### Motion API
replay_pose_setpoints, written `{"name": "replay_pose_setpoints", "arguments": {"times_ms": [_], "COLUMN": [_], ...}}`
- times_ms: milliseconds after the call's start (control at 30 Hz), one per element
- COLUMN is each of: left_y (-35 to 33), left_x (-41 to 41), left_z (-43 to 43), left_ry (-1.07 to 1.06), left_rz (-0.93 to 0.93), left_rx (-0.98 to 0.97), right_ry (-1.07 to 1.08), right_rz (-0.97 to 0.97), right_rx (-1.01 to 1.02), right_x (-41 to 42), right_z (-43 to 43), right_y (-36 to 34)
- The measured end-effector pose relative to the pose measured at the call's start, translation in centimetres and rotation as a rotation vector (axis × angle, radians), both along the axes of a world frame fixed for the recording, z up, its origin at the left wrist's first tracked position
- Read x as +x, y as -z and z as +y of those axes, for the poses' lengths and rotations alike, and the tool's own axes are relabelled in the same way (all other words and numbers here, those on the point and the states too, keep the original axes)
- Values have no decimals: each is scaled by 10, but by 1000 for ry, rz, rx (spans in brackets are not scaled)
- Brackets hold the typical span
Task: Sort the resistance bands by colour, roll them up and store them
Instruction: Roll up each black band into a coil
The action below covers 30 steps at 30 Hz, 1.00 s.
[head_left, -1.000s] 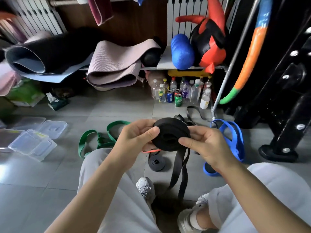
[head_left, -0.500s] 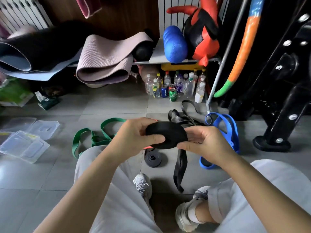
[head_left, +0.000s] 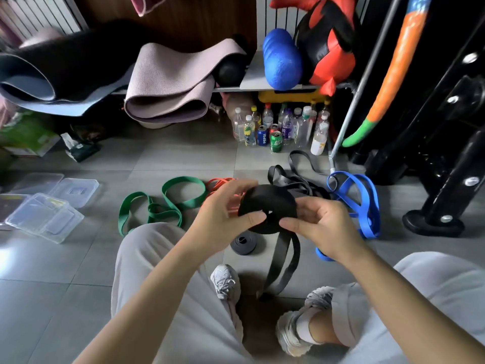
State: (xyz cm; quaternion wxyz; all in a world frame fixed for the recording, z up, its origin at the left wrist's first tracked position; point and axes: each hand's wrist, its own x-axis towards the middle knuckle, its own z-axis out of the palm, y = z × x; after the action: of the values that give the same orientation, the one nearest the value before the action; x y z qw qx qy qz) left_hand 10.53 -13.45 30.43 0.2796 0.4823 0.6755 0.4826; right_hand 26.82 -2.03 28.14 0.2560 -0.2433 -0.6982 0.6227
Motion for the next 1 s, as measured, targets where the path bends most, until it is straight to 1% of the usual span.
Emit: {"name": "replay_pose_setpoints", "arguments": {"times_ms": [67, 100, 133, 167, 200, 233, 333, 500, 567, 700, 733, 767, 800, 833, 900, 933, 967, 1000], "left_y": [-8, -11, -14, -14, -14, -12, -9, 2, 5, 13, 14, 13, 10, 6, -6, -13, -18, -21], "left_x": [2, 4, 5, 6, 6, 5, 1, -2, 0, 12, 13, 12, 9, 5, -1, 0, 3, 6], "left_z": [-1, 0, 1, 2, 1, 0, -3, 0, -1, 1, 2, 2, 2, 2, 2, 3, 6, 9], "left_ry": [69, 101, 124, 131, 126, 105, 9, -80, -100, -206, -203, -181, -150, -110, -5, 39, 87, 134], "left_rz": [453, 632, 747, 778, 735, 626, 200, -175, -334, -584, -608, -563, -412, -159, 451, 688, 835, 916], "left_rx": [-41, -46, -56, -65, -73, -72, -10, 198, 233, 121, 84, 42, -8, -58, -178, -216, -234, -244], "right_ry": [-41, -66, -84, -92, -87, -70, -25, 15, 24, 27, 25, 22, 14, 9, -1, -19, -39, -51], "right_rz": [-80, -118, -150, -168, -166, -139, -45, -86, -79, 34, 35, 23, 7, -16, -79, -105, -120, -115], "right_rx": [94, 161, 228, 274, 288, 275, 225, 216, 209, 75, 70, 72, 72, 81, 148, 178, 189, 177], "right_x": [-1, -1, -3, -4, -4, -3, 2, 3, 2, -2, -3, -3, -2, -1, -3, -4, -6, -8], "right_z": [-2, -3, -5, -6, -7, -7, -6, -4, -3, -3, -2, 0, 2, 3, 4, 3, 2, 1], "right_y": [2, 2, 1, 2, 1, 0, -5, -5, -3, -2, -2, -1, 0, 3, 5, 5, 6, 6]}}
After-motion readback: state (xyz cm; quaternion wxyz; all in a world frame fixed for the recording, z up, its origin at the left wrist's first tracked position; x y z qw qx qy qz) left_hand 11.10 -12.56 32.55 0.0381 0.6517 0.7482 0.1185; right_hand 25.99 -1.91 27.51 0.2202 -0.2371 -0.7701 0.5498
